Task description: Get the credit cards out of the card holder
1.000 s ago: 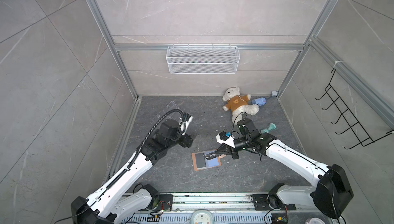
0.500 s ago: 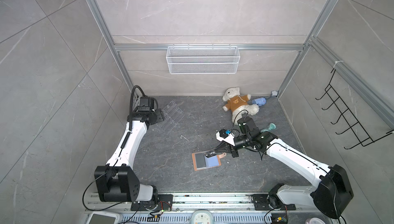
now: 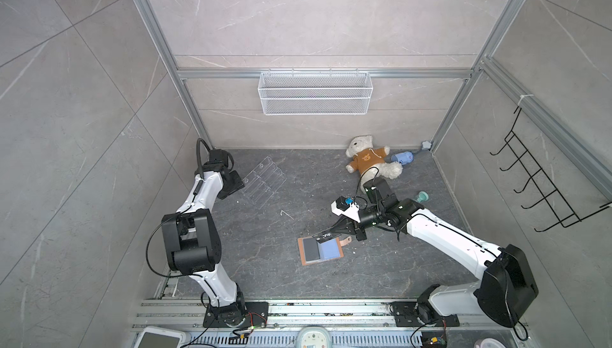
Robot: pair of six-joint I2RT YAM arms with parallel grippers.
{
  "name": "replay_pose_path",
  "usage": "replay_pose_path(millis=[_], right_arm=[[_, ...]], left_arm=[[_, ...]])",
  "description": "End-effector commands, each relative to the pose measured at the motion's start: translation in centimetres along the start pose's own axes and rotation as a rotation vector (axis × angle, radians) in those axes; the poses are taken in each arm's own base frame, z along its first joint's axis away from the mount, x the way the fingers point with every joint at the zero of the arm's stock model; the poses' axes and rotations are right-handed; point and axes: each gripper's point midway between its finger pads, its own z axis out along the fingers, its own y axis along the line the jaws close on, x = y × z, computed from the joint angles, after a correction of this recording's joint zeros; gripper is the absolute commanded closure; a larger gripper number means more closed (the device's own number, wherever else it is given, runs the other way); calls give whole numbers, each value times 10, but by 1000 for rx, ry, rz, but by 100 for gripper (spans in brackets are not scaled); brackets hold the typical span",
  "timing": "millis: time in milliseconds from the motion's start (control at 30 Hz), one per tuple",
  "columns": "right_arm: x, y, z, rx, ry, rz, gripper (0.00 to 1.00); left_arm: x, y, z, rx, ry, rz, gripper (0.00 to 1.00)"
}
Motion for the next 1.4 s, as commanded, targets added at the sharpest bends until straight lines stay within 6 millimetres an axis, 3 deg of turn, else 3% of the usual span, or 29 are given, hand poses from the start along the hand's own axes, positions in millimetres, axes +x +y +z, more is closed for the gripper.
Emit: replay_pose_path(millis=[0, 300, 667, 1067, 1367], right_arm=[[-7, 3, 1, -32, -10, -13, 100], [-1, 2, 5, -48, 4, 0, 100], [4, 1, 7, -55, 24, 8, 100], [2, 0, 6, -52, 26, 8, 100], [2, 0, 6, -54, 27, 11, 100]], left_arm=[[-22, -12, -2, 70, -44, -42, 47], [-24, -16, 15, 93, -11, -75, 63], [-18, -20, 22, 117, 23, -78, 71], [-12, -36, 6, 228, 17, -100, 66], [-4, -27, 16, 181, 53, -86, 66]])
